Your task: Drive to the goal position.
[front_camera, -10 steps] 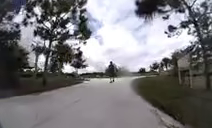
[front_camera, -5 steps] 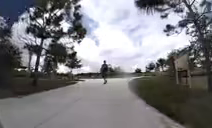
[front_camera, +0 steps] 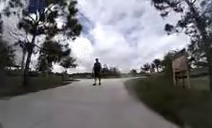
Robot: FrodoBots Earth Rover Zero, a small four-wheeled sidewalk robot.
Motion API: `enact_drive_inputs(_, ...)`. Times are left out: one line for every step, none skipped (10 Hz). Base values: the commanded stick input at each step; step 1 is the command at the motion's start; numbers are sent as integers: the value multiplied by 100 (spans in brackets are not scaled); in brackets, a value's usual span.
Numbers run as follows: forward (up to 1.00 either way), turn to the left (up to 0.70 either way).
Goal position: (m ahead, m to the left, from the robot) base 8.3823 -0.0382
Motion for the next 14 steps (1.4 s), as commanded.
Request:
enact_drive_inputs(60,-7)
enact_drive_inputs(60,-14)
enact_drive_inputs(60,-14)
enact_drive_inputs(60,-14)
enact_drive_inputs(60,-14)
enact_drive_inputs(60,-14)
enact_drive_inputs(60,-14)
enact_drive_inputs(60,-14)
enact_drive_inputs(60,-14)
enact_drive_inputs(60,-14)
enact_drive_inputs(60,-6)
enact_drive_inputs(60,1)
enact_drive_inputs(61,1)
enact_drive_inputs(60,1)
